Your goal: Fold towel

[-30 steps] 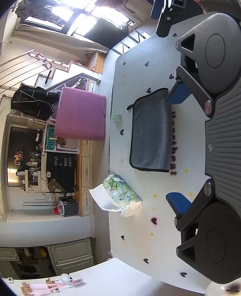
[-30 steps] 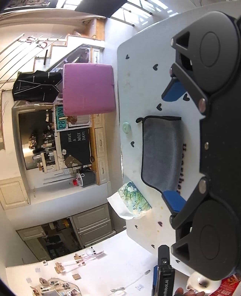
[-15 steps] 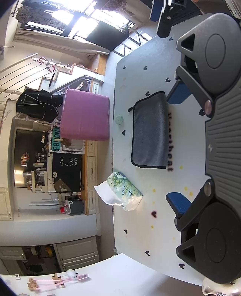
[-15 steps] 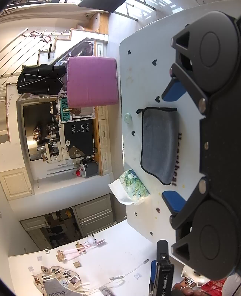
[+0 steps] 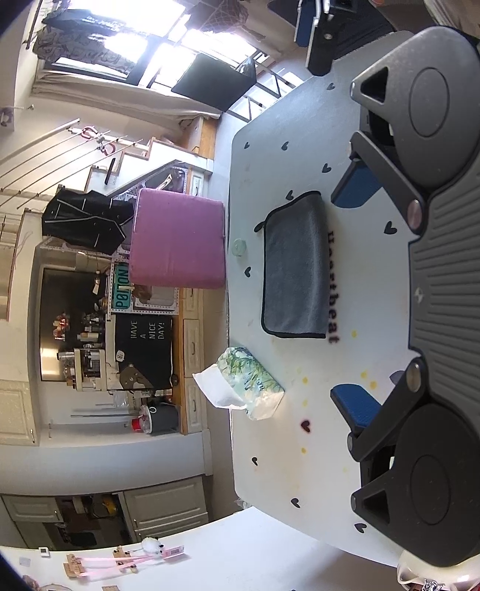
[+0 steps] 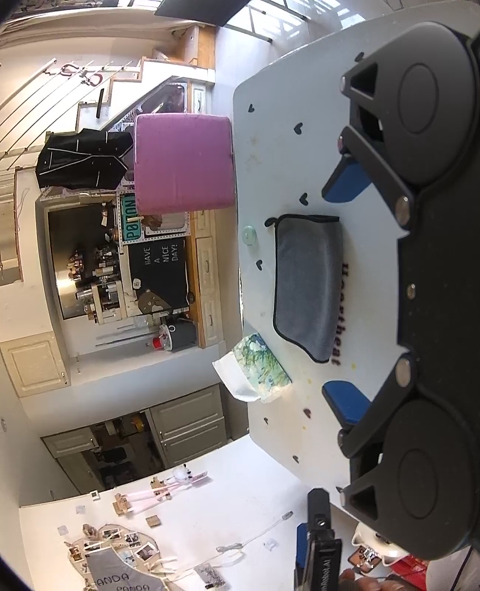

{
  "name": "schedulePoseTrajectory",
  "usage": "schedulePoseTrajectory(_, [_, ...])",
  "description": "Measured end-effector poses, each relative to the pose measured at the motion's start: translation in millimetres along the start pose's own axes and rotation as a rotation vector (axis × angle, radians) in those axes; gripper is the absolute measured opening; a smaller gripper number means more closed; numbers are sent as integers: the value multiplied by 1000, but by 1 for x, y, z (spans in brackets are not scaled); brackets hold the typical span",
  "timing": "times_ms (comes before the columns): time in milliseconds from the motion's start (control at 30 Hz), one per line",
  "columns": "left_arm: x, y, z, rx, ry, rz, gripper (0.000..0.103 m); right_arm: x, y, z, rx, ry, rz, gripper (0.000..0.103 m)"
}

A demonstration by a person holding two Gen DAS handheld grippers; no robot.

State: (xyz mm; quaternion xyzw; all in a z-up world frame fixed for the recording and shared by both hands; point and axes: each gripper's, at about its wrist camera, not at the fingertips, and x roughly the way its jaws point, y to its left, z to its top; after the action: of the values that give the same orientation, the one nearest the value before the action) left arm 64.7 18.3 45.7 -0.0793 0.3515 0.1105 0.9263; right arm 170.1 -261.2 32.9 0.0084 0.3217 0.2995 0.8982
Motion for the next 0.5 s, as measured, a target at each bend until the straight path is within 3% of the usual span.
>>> schedulePoseTrajectory(500, [-16,0,-36,-1,-19,-9,103,-16,8,-26,-8,8,27,103])
